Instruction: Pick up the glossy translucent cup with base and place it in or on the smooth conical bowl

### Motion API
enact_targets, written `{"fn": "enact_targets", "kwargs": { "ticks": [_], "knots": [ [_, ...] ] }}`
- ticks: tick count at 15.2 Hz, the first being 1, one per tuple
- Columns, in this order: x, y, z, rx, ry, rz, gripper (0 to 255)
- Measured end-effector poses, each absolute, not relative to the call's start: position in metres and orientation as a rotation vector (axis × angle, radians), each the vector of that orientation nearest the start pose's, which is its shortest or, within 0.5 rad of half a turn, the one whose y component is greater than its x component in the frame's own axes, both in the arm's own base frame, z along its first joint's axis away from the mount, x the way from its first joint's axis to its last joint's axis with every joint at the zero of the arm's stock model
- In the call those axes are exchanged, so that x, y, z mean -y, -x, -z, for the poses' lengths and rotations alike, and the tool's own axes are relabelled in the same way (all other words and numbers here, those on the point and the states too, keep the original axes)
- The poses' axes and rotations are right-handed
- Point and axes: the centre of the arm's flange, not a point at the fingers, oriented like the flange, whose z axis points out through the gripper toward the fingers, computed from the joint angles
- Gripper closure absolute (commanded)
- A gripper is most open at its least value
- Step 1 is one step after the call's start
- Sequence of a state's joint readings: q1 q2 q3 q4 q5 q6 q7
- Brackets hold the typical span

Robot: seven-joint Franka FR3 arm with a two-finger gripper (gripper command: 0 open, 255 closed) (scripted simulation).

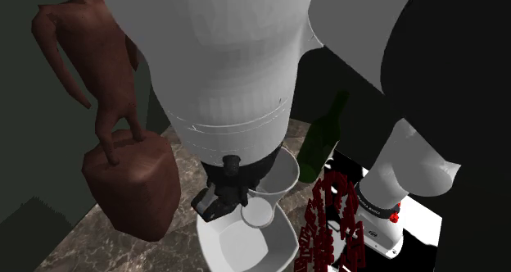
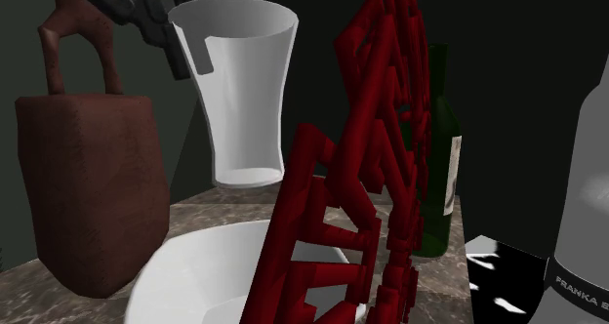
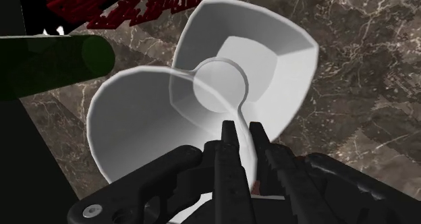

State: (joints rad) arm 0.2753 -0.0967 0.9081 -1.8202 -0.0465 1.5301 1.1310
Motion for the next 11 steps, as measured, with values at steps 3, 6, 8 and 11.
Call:
{"fn": "enact_targets", "kwargs": {
  "ticks": [3,6,8,11],
  "knots": [
    [-0.482,-0.187,-0.523,0.076,3.401,0.033,255],
    [-0.482,-0.186,-0.507,0.076,3.401,0.033,255],
    [-0.483,-0.186,-0.495,0.076,3.401,0.033,255],
    [-0.483,-0.185,-0.481,0.076,3.401,0.033,255]
  ]
}}
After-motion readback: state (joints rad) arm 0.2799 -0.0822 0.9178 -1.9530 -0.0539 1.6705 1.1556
